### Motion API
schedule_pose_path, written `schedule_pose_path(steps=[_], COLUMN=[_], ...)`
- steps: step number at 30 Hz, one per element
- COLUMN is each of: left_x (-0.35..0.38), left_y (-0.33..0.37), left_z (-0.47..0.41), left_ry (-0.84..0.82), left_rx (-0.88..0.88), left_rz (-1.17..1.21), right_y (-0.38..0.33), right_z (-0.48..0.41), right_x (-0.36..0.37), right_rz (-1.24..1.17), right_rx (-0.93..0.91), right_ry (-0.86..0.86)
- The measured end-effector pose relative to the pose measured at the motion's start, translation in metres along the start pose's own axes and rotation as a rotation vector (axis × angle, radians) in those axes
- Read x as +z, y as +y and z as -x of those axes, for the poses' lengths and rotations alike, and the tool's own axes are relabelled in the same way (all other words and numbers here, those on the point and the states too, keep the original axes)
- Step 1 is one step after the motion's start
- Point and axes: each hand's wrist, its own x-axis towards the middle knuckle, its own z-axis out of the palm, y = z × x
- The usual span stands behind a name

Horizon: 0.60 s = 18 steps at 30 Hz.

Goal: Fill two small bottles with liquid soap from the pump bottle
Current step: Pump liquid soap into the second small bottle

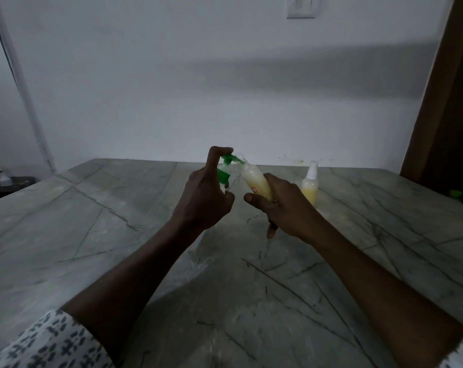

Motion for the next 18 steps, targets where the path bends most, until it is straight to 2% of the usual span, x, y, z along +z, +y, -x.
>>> schedule_pose_path(steps=[4, 13, 15, 18], left_x=[0.0, 0.001, 0.001, 0.002], left_y=[0.0, 0.0, 0.001, 0.002], left_z=[-0.001, -0.001, -0.001, 0.0], left_ry=[0.021, 0.013, 0.001, -0.007], left_rx=[-0.007, -0.024, -0.022, -0.025], left_rz=[-0.006, -0.023, -0.018, -0.02], right_y=[0.003, 0.0, 0.0, 0.003], right_z=[0.0, 0.0, 0.0, 0.002], right_x=[-0.002, 0.002, 0.003, 0.009], right_rz=[0.087, -0.009, -0.104, -0.4], right_rx=[-0.014, 0.005, 0.035, 0.091], right_ry=[0.018, -0.01, -0.021, -0.074])
